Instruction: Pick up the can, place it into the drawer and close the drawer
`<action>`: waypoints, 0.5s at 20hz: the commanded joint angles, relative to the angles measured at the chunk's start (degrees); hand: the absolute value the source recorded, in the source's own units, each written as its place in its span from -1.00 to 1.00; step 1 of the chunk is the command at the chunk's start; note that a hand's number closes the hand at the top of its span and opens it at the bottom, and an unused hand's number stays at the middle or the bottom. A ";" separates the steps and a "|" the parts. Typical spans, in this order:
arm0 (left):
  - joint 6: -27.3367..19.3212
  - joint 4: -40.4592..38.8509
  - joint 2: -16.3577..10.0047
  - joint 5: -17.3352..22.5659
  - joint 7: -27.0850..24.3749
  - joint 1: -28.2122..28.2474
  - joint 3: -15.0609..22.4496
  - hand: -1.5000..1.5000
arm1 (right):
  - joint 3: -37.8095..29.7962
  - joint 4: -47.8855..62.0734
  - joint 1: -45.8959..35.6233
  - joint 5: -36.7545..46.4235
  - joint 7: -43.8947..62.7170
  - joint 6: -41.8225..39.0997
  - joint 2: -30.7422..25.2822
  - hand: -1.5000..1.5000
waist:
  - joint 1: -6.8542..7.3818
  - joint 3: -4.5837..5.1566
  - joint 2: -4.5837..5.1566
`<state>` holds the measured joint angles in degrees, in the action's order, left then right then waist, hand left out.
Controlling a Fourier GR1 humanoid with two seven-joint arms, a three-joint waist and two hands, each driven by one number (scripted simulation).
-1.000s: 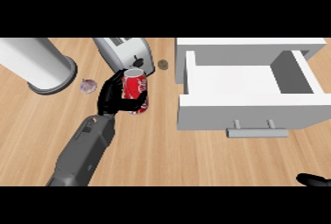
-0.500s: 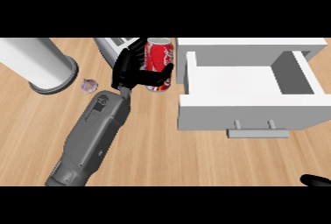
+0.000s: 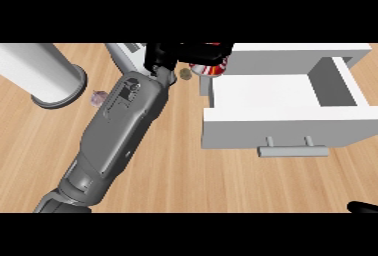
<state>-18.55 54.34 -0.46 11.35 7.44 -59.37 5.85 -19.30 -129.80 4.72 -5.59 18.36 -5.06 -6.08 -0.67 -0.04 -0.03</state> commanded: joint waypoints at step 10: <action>-7.21 -17.12 0.45 5.86 6.07 -23.38 3.54 1.00 | 0.65 1.25 -1.22 0.32 -1.03 -0.60 -0.27 -1.00 | -2.03 -0.05 0.45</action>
<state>-23.92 41.79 -0.04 14.54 11.77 -76.84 7.71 -18.86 -129.05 3.41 -5.31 18.12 -5.00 -6.15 -2.11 -0.06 0.34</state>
